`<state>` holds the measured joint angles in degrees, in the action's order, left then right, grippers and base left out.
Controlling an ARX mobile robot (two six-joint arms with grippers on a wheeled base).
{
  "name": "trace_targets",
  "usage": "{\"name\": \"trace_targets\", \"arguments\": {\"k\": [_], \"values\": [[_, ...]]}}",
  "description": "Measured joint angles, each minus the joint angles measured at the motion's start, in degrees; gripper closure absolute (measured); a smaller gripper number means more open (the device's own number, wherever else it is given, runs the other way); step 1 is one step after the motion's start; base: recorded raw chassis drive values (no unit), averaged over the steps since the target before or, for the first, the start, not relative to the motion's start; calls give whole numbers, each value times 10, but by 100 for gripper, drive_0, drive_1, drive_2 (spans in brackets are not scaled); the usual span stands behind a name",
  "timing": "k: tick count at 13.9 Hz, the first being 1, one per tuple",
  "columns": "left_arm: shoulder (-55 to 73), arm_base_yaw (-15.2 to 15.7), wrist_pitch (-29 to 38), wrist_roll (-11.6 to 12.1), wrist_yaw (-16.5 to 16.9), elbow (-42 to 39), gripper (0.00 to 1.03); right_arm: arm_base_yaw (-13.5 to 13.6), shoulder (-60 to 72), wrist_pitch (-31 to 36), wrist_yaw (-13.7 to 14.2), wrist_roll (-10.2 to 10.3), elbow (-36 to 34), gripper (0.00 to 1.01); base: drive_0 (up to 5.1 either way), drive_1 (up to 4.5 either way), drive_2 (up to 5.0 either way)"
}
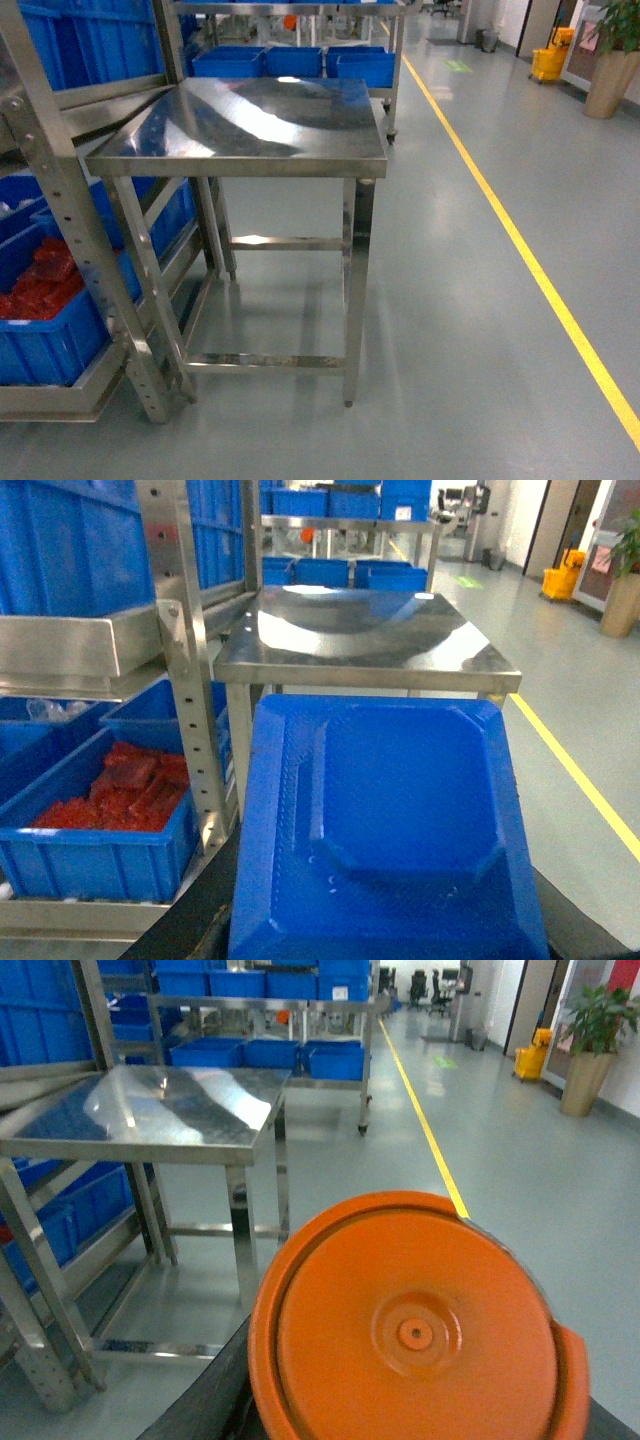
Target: Sort blue parts and orange caps into right shelf containers
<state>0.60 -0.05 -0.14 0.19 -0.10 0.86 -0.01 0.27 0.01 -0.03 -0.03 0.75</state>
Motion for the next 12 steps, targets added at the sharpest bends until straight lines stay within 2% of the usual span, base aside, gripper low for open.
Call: {"name": "trace_targets", "arguments": {"k": [3, 12], "values": [[0, 0, -7, 0, 1, 0, 60, 0, 0, -6, 0, 0, 0, 56, 0, 0, 0], [0, 0, -3, 0, 1, 0, 60, 0, 0, -3, 1, 0, 0, 56, -484, 262, 262]]}}
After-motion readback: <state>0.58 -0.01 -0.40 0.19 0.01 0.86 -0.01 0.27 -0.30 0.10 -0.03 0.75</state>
